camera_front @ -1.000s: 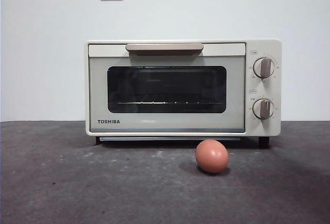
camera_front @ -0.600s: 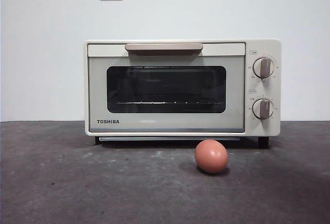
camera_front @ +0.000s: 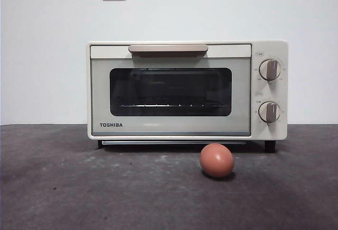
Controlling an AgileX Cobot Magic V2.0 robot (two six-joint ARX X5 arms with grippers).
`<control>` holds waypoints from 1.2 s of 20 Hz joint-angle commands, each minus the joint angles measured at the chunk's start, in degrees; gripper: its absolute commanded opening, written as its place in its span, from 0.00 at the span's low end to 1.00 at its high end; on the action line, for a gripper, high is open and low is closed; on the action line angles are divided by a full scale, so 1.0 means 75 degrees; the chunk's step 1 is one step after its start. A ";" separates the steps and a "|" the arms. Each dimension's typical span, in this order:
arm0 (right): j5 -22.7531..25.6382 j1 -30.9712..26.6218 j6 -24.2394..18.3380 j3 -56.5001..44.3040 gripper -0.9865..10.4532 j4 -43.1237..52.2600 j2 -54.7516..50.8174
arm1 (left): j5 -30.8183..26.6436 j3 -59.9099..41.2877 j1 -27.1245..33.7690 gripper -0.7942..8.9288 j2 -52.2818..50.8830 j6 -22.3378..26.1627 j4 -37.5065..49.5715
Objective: Eggoven
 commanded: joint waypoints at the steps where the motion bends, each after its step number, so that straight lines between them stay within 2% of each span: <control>1: -0.0192 0.0082 -0.0976 0.0697 0.09 -0.0761 0.0574 | 0.0522 0.0548 0.0012 0.09 0.0557 0.0778 -0.0452; 4: -0.0408 0.0233 -0.1440 0.1352 0.09 -0.1775 0.1189 | 0.0871 0.1026 -0.0009 0.09 0.1040 0.1128 -0.0927; 9: -0.0647 0.0737 -0.2142 0.2253 0.09 -0.3453 0.2063 | 0.0927 0.1641 -0.0230 0.09 0.1600 0.1664 -0.1938; 15: -0.0539 0.1425 -0.2253 0.2492 0.10 -0.3786 0.2448 | 0.0927 0.1766 -0.0589 0.09 0.1784 0.1821 -0.2238; 16: -0.0548 0.1460 -0.2229 0.2492 0.17 -0.3739 0.2460 | 0.0927 0.1766 -0.0606 0.09 0.1784 0.1818 -0.2238; 18: -0.0551 0.1475 -0.1944 0.2492 0.39 -0.3599 0.2498 | 0.0927 0.1766 -0.0606 0.09 0.1784 0.1818 -0.2238; 19: -0.0562 0.1483 -0.1784 0.2492 0.43 -0.3512 0.2556 | 0.0927 0.1766 -0.0606 0.09 0.1784 0.1818 -0.2238; 24: -0.0781 0.1786 -0.1440 0.2492 0.43 -0.3005 0.3386 | 0.0927 0.1766 -0.0606 0.09 0.1784 0.1816 -0.2209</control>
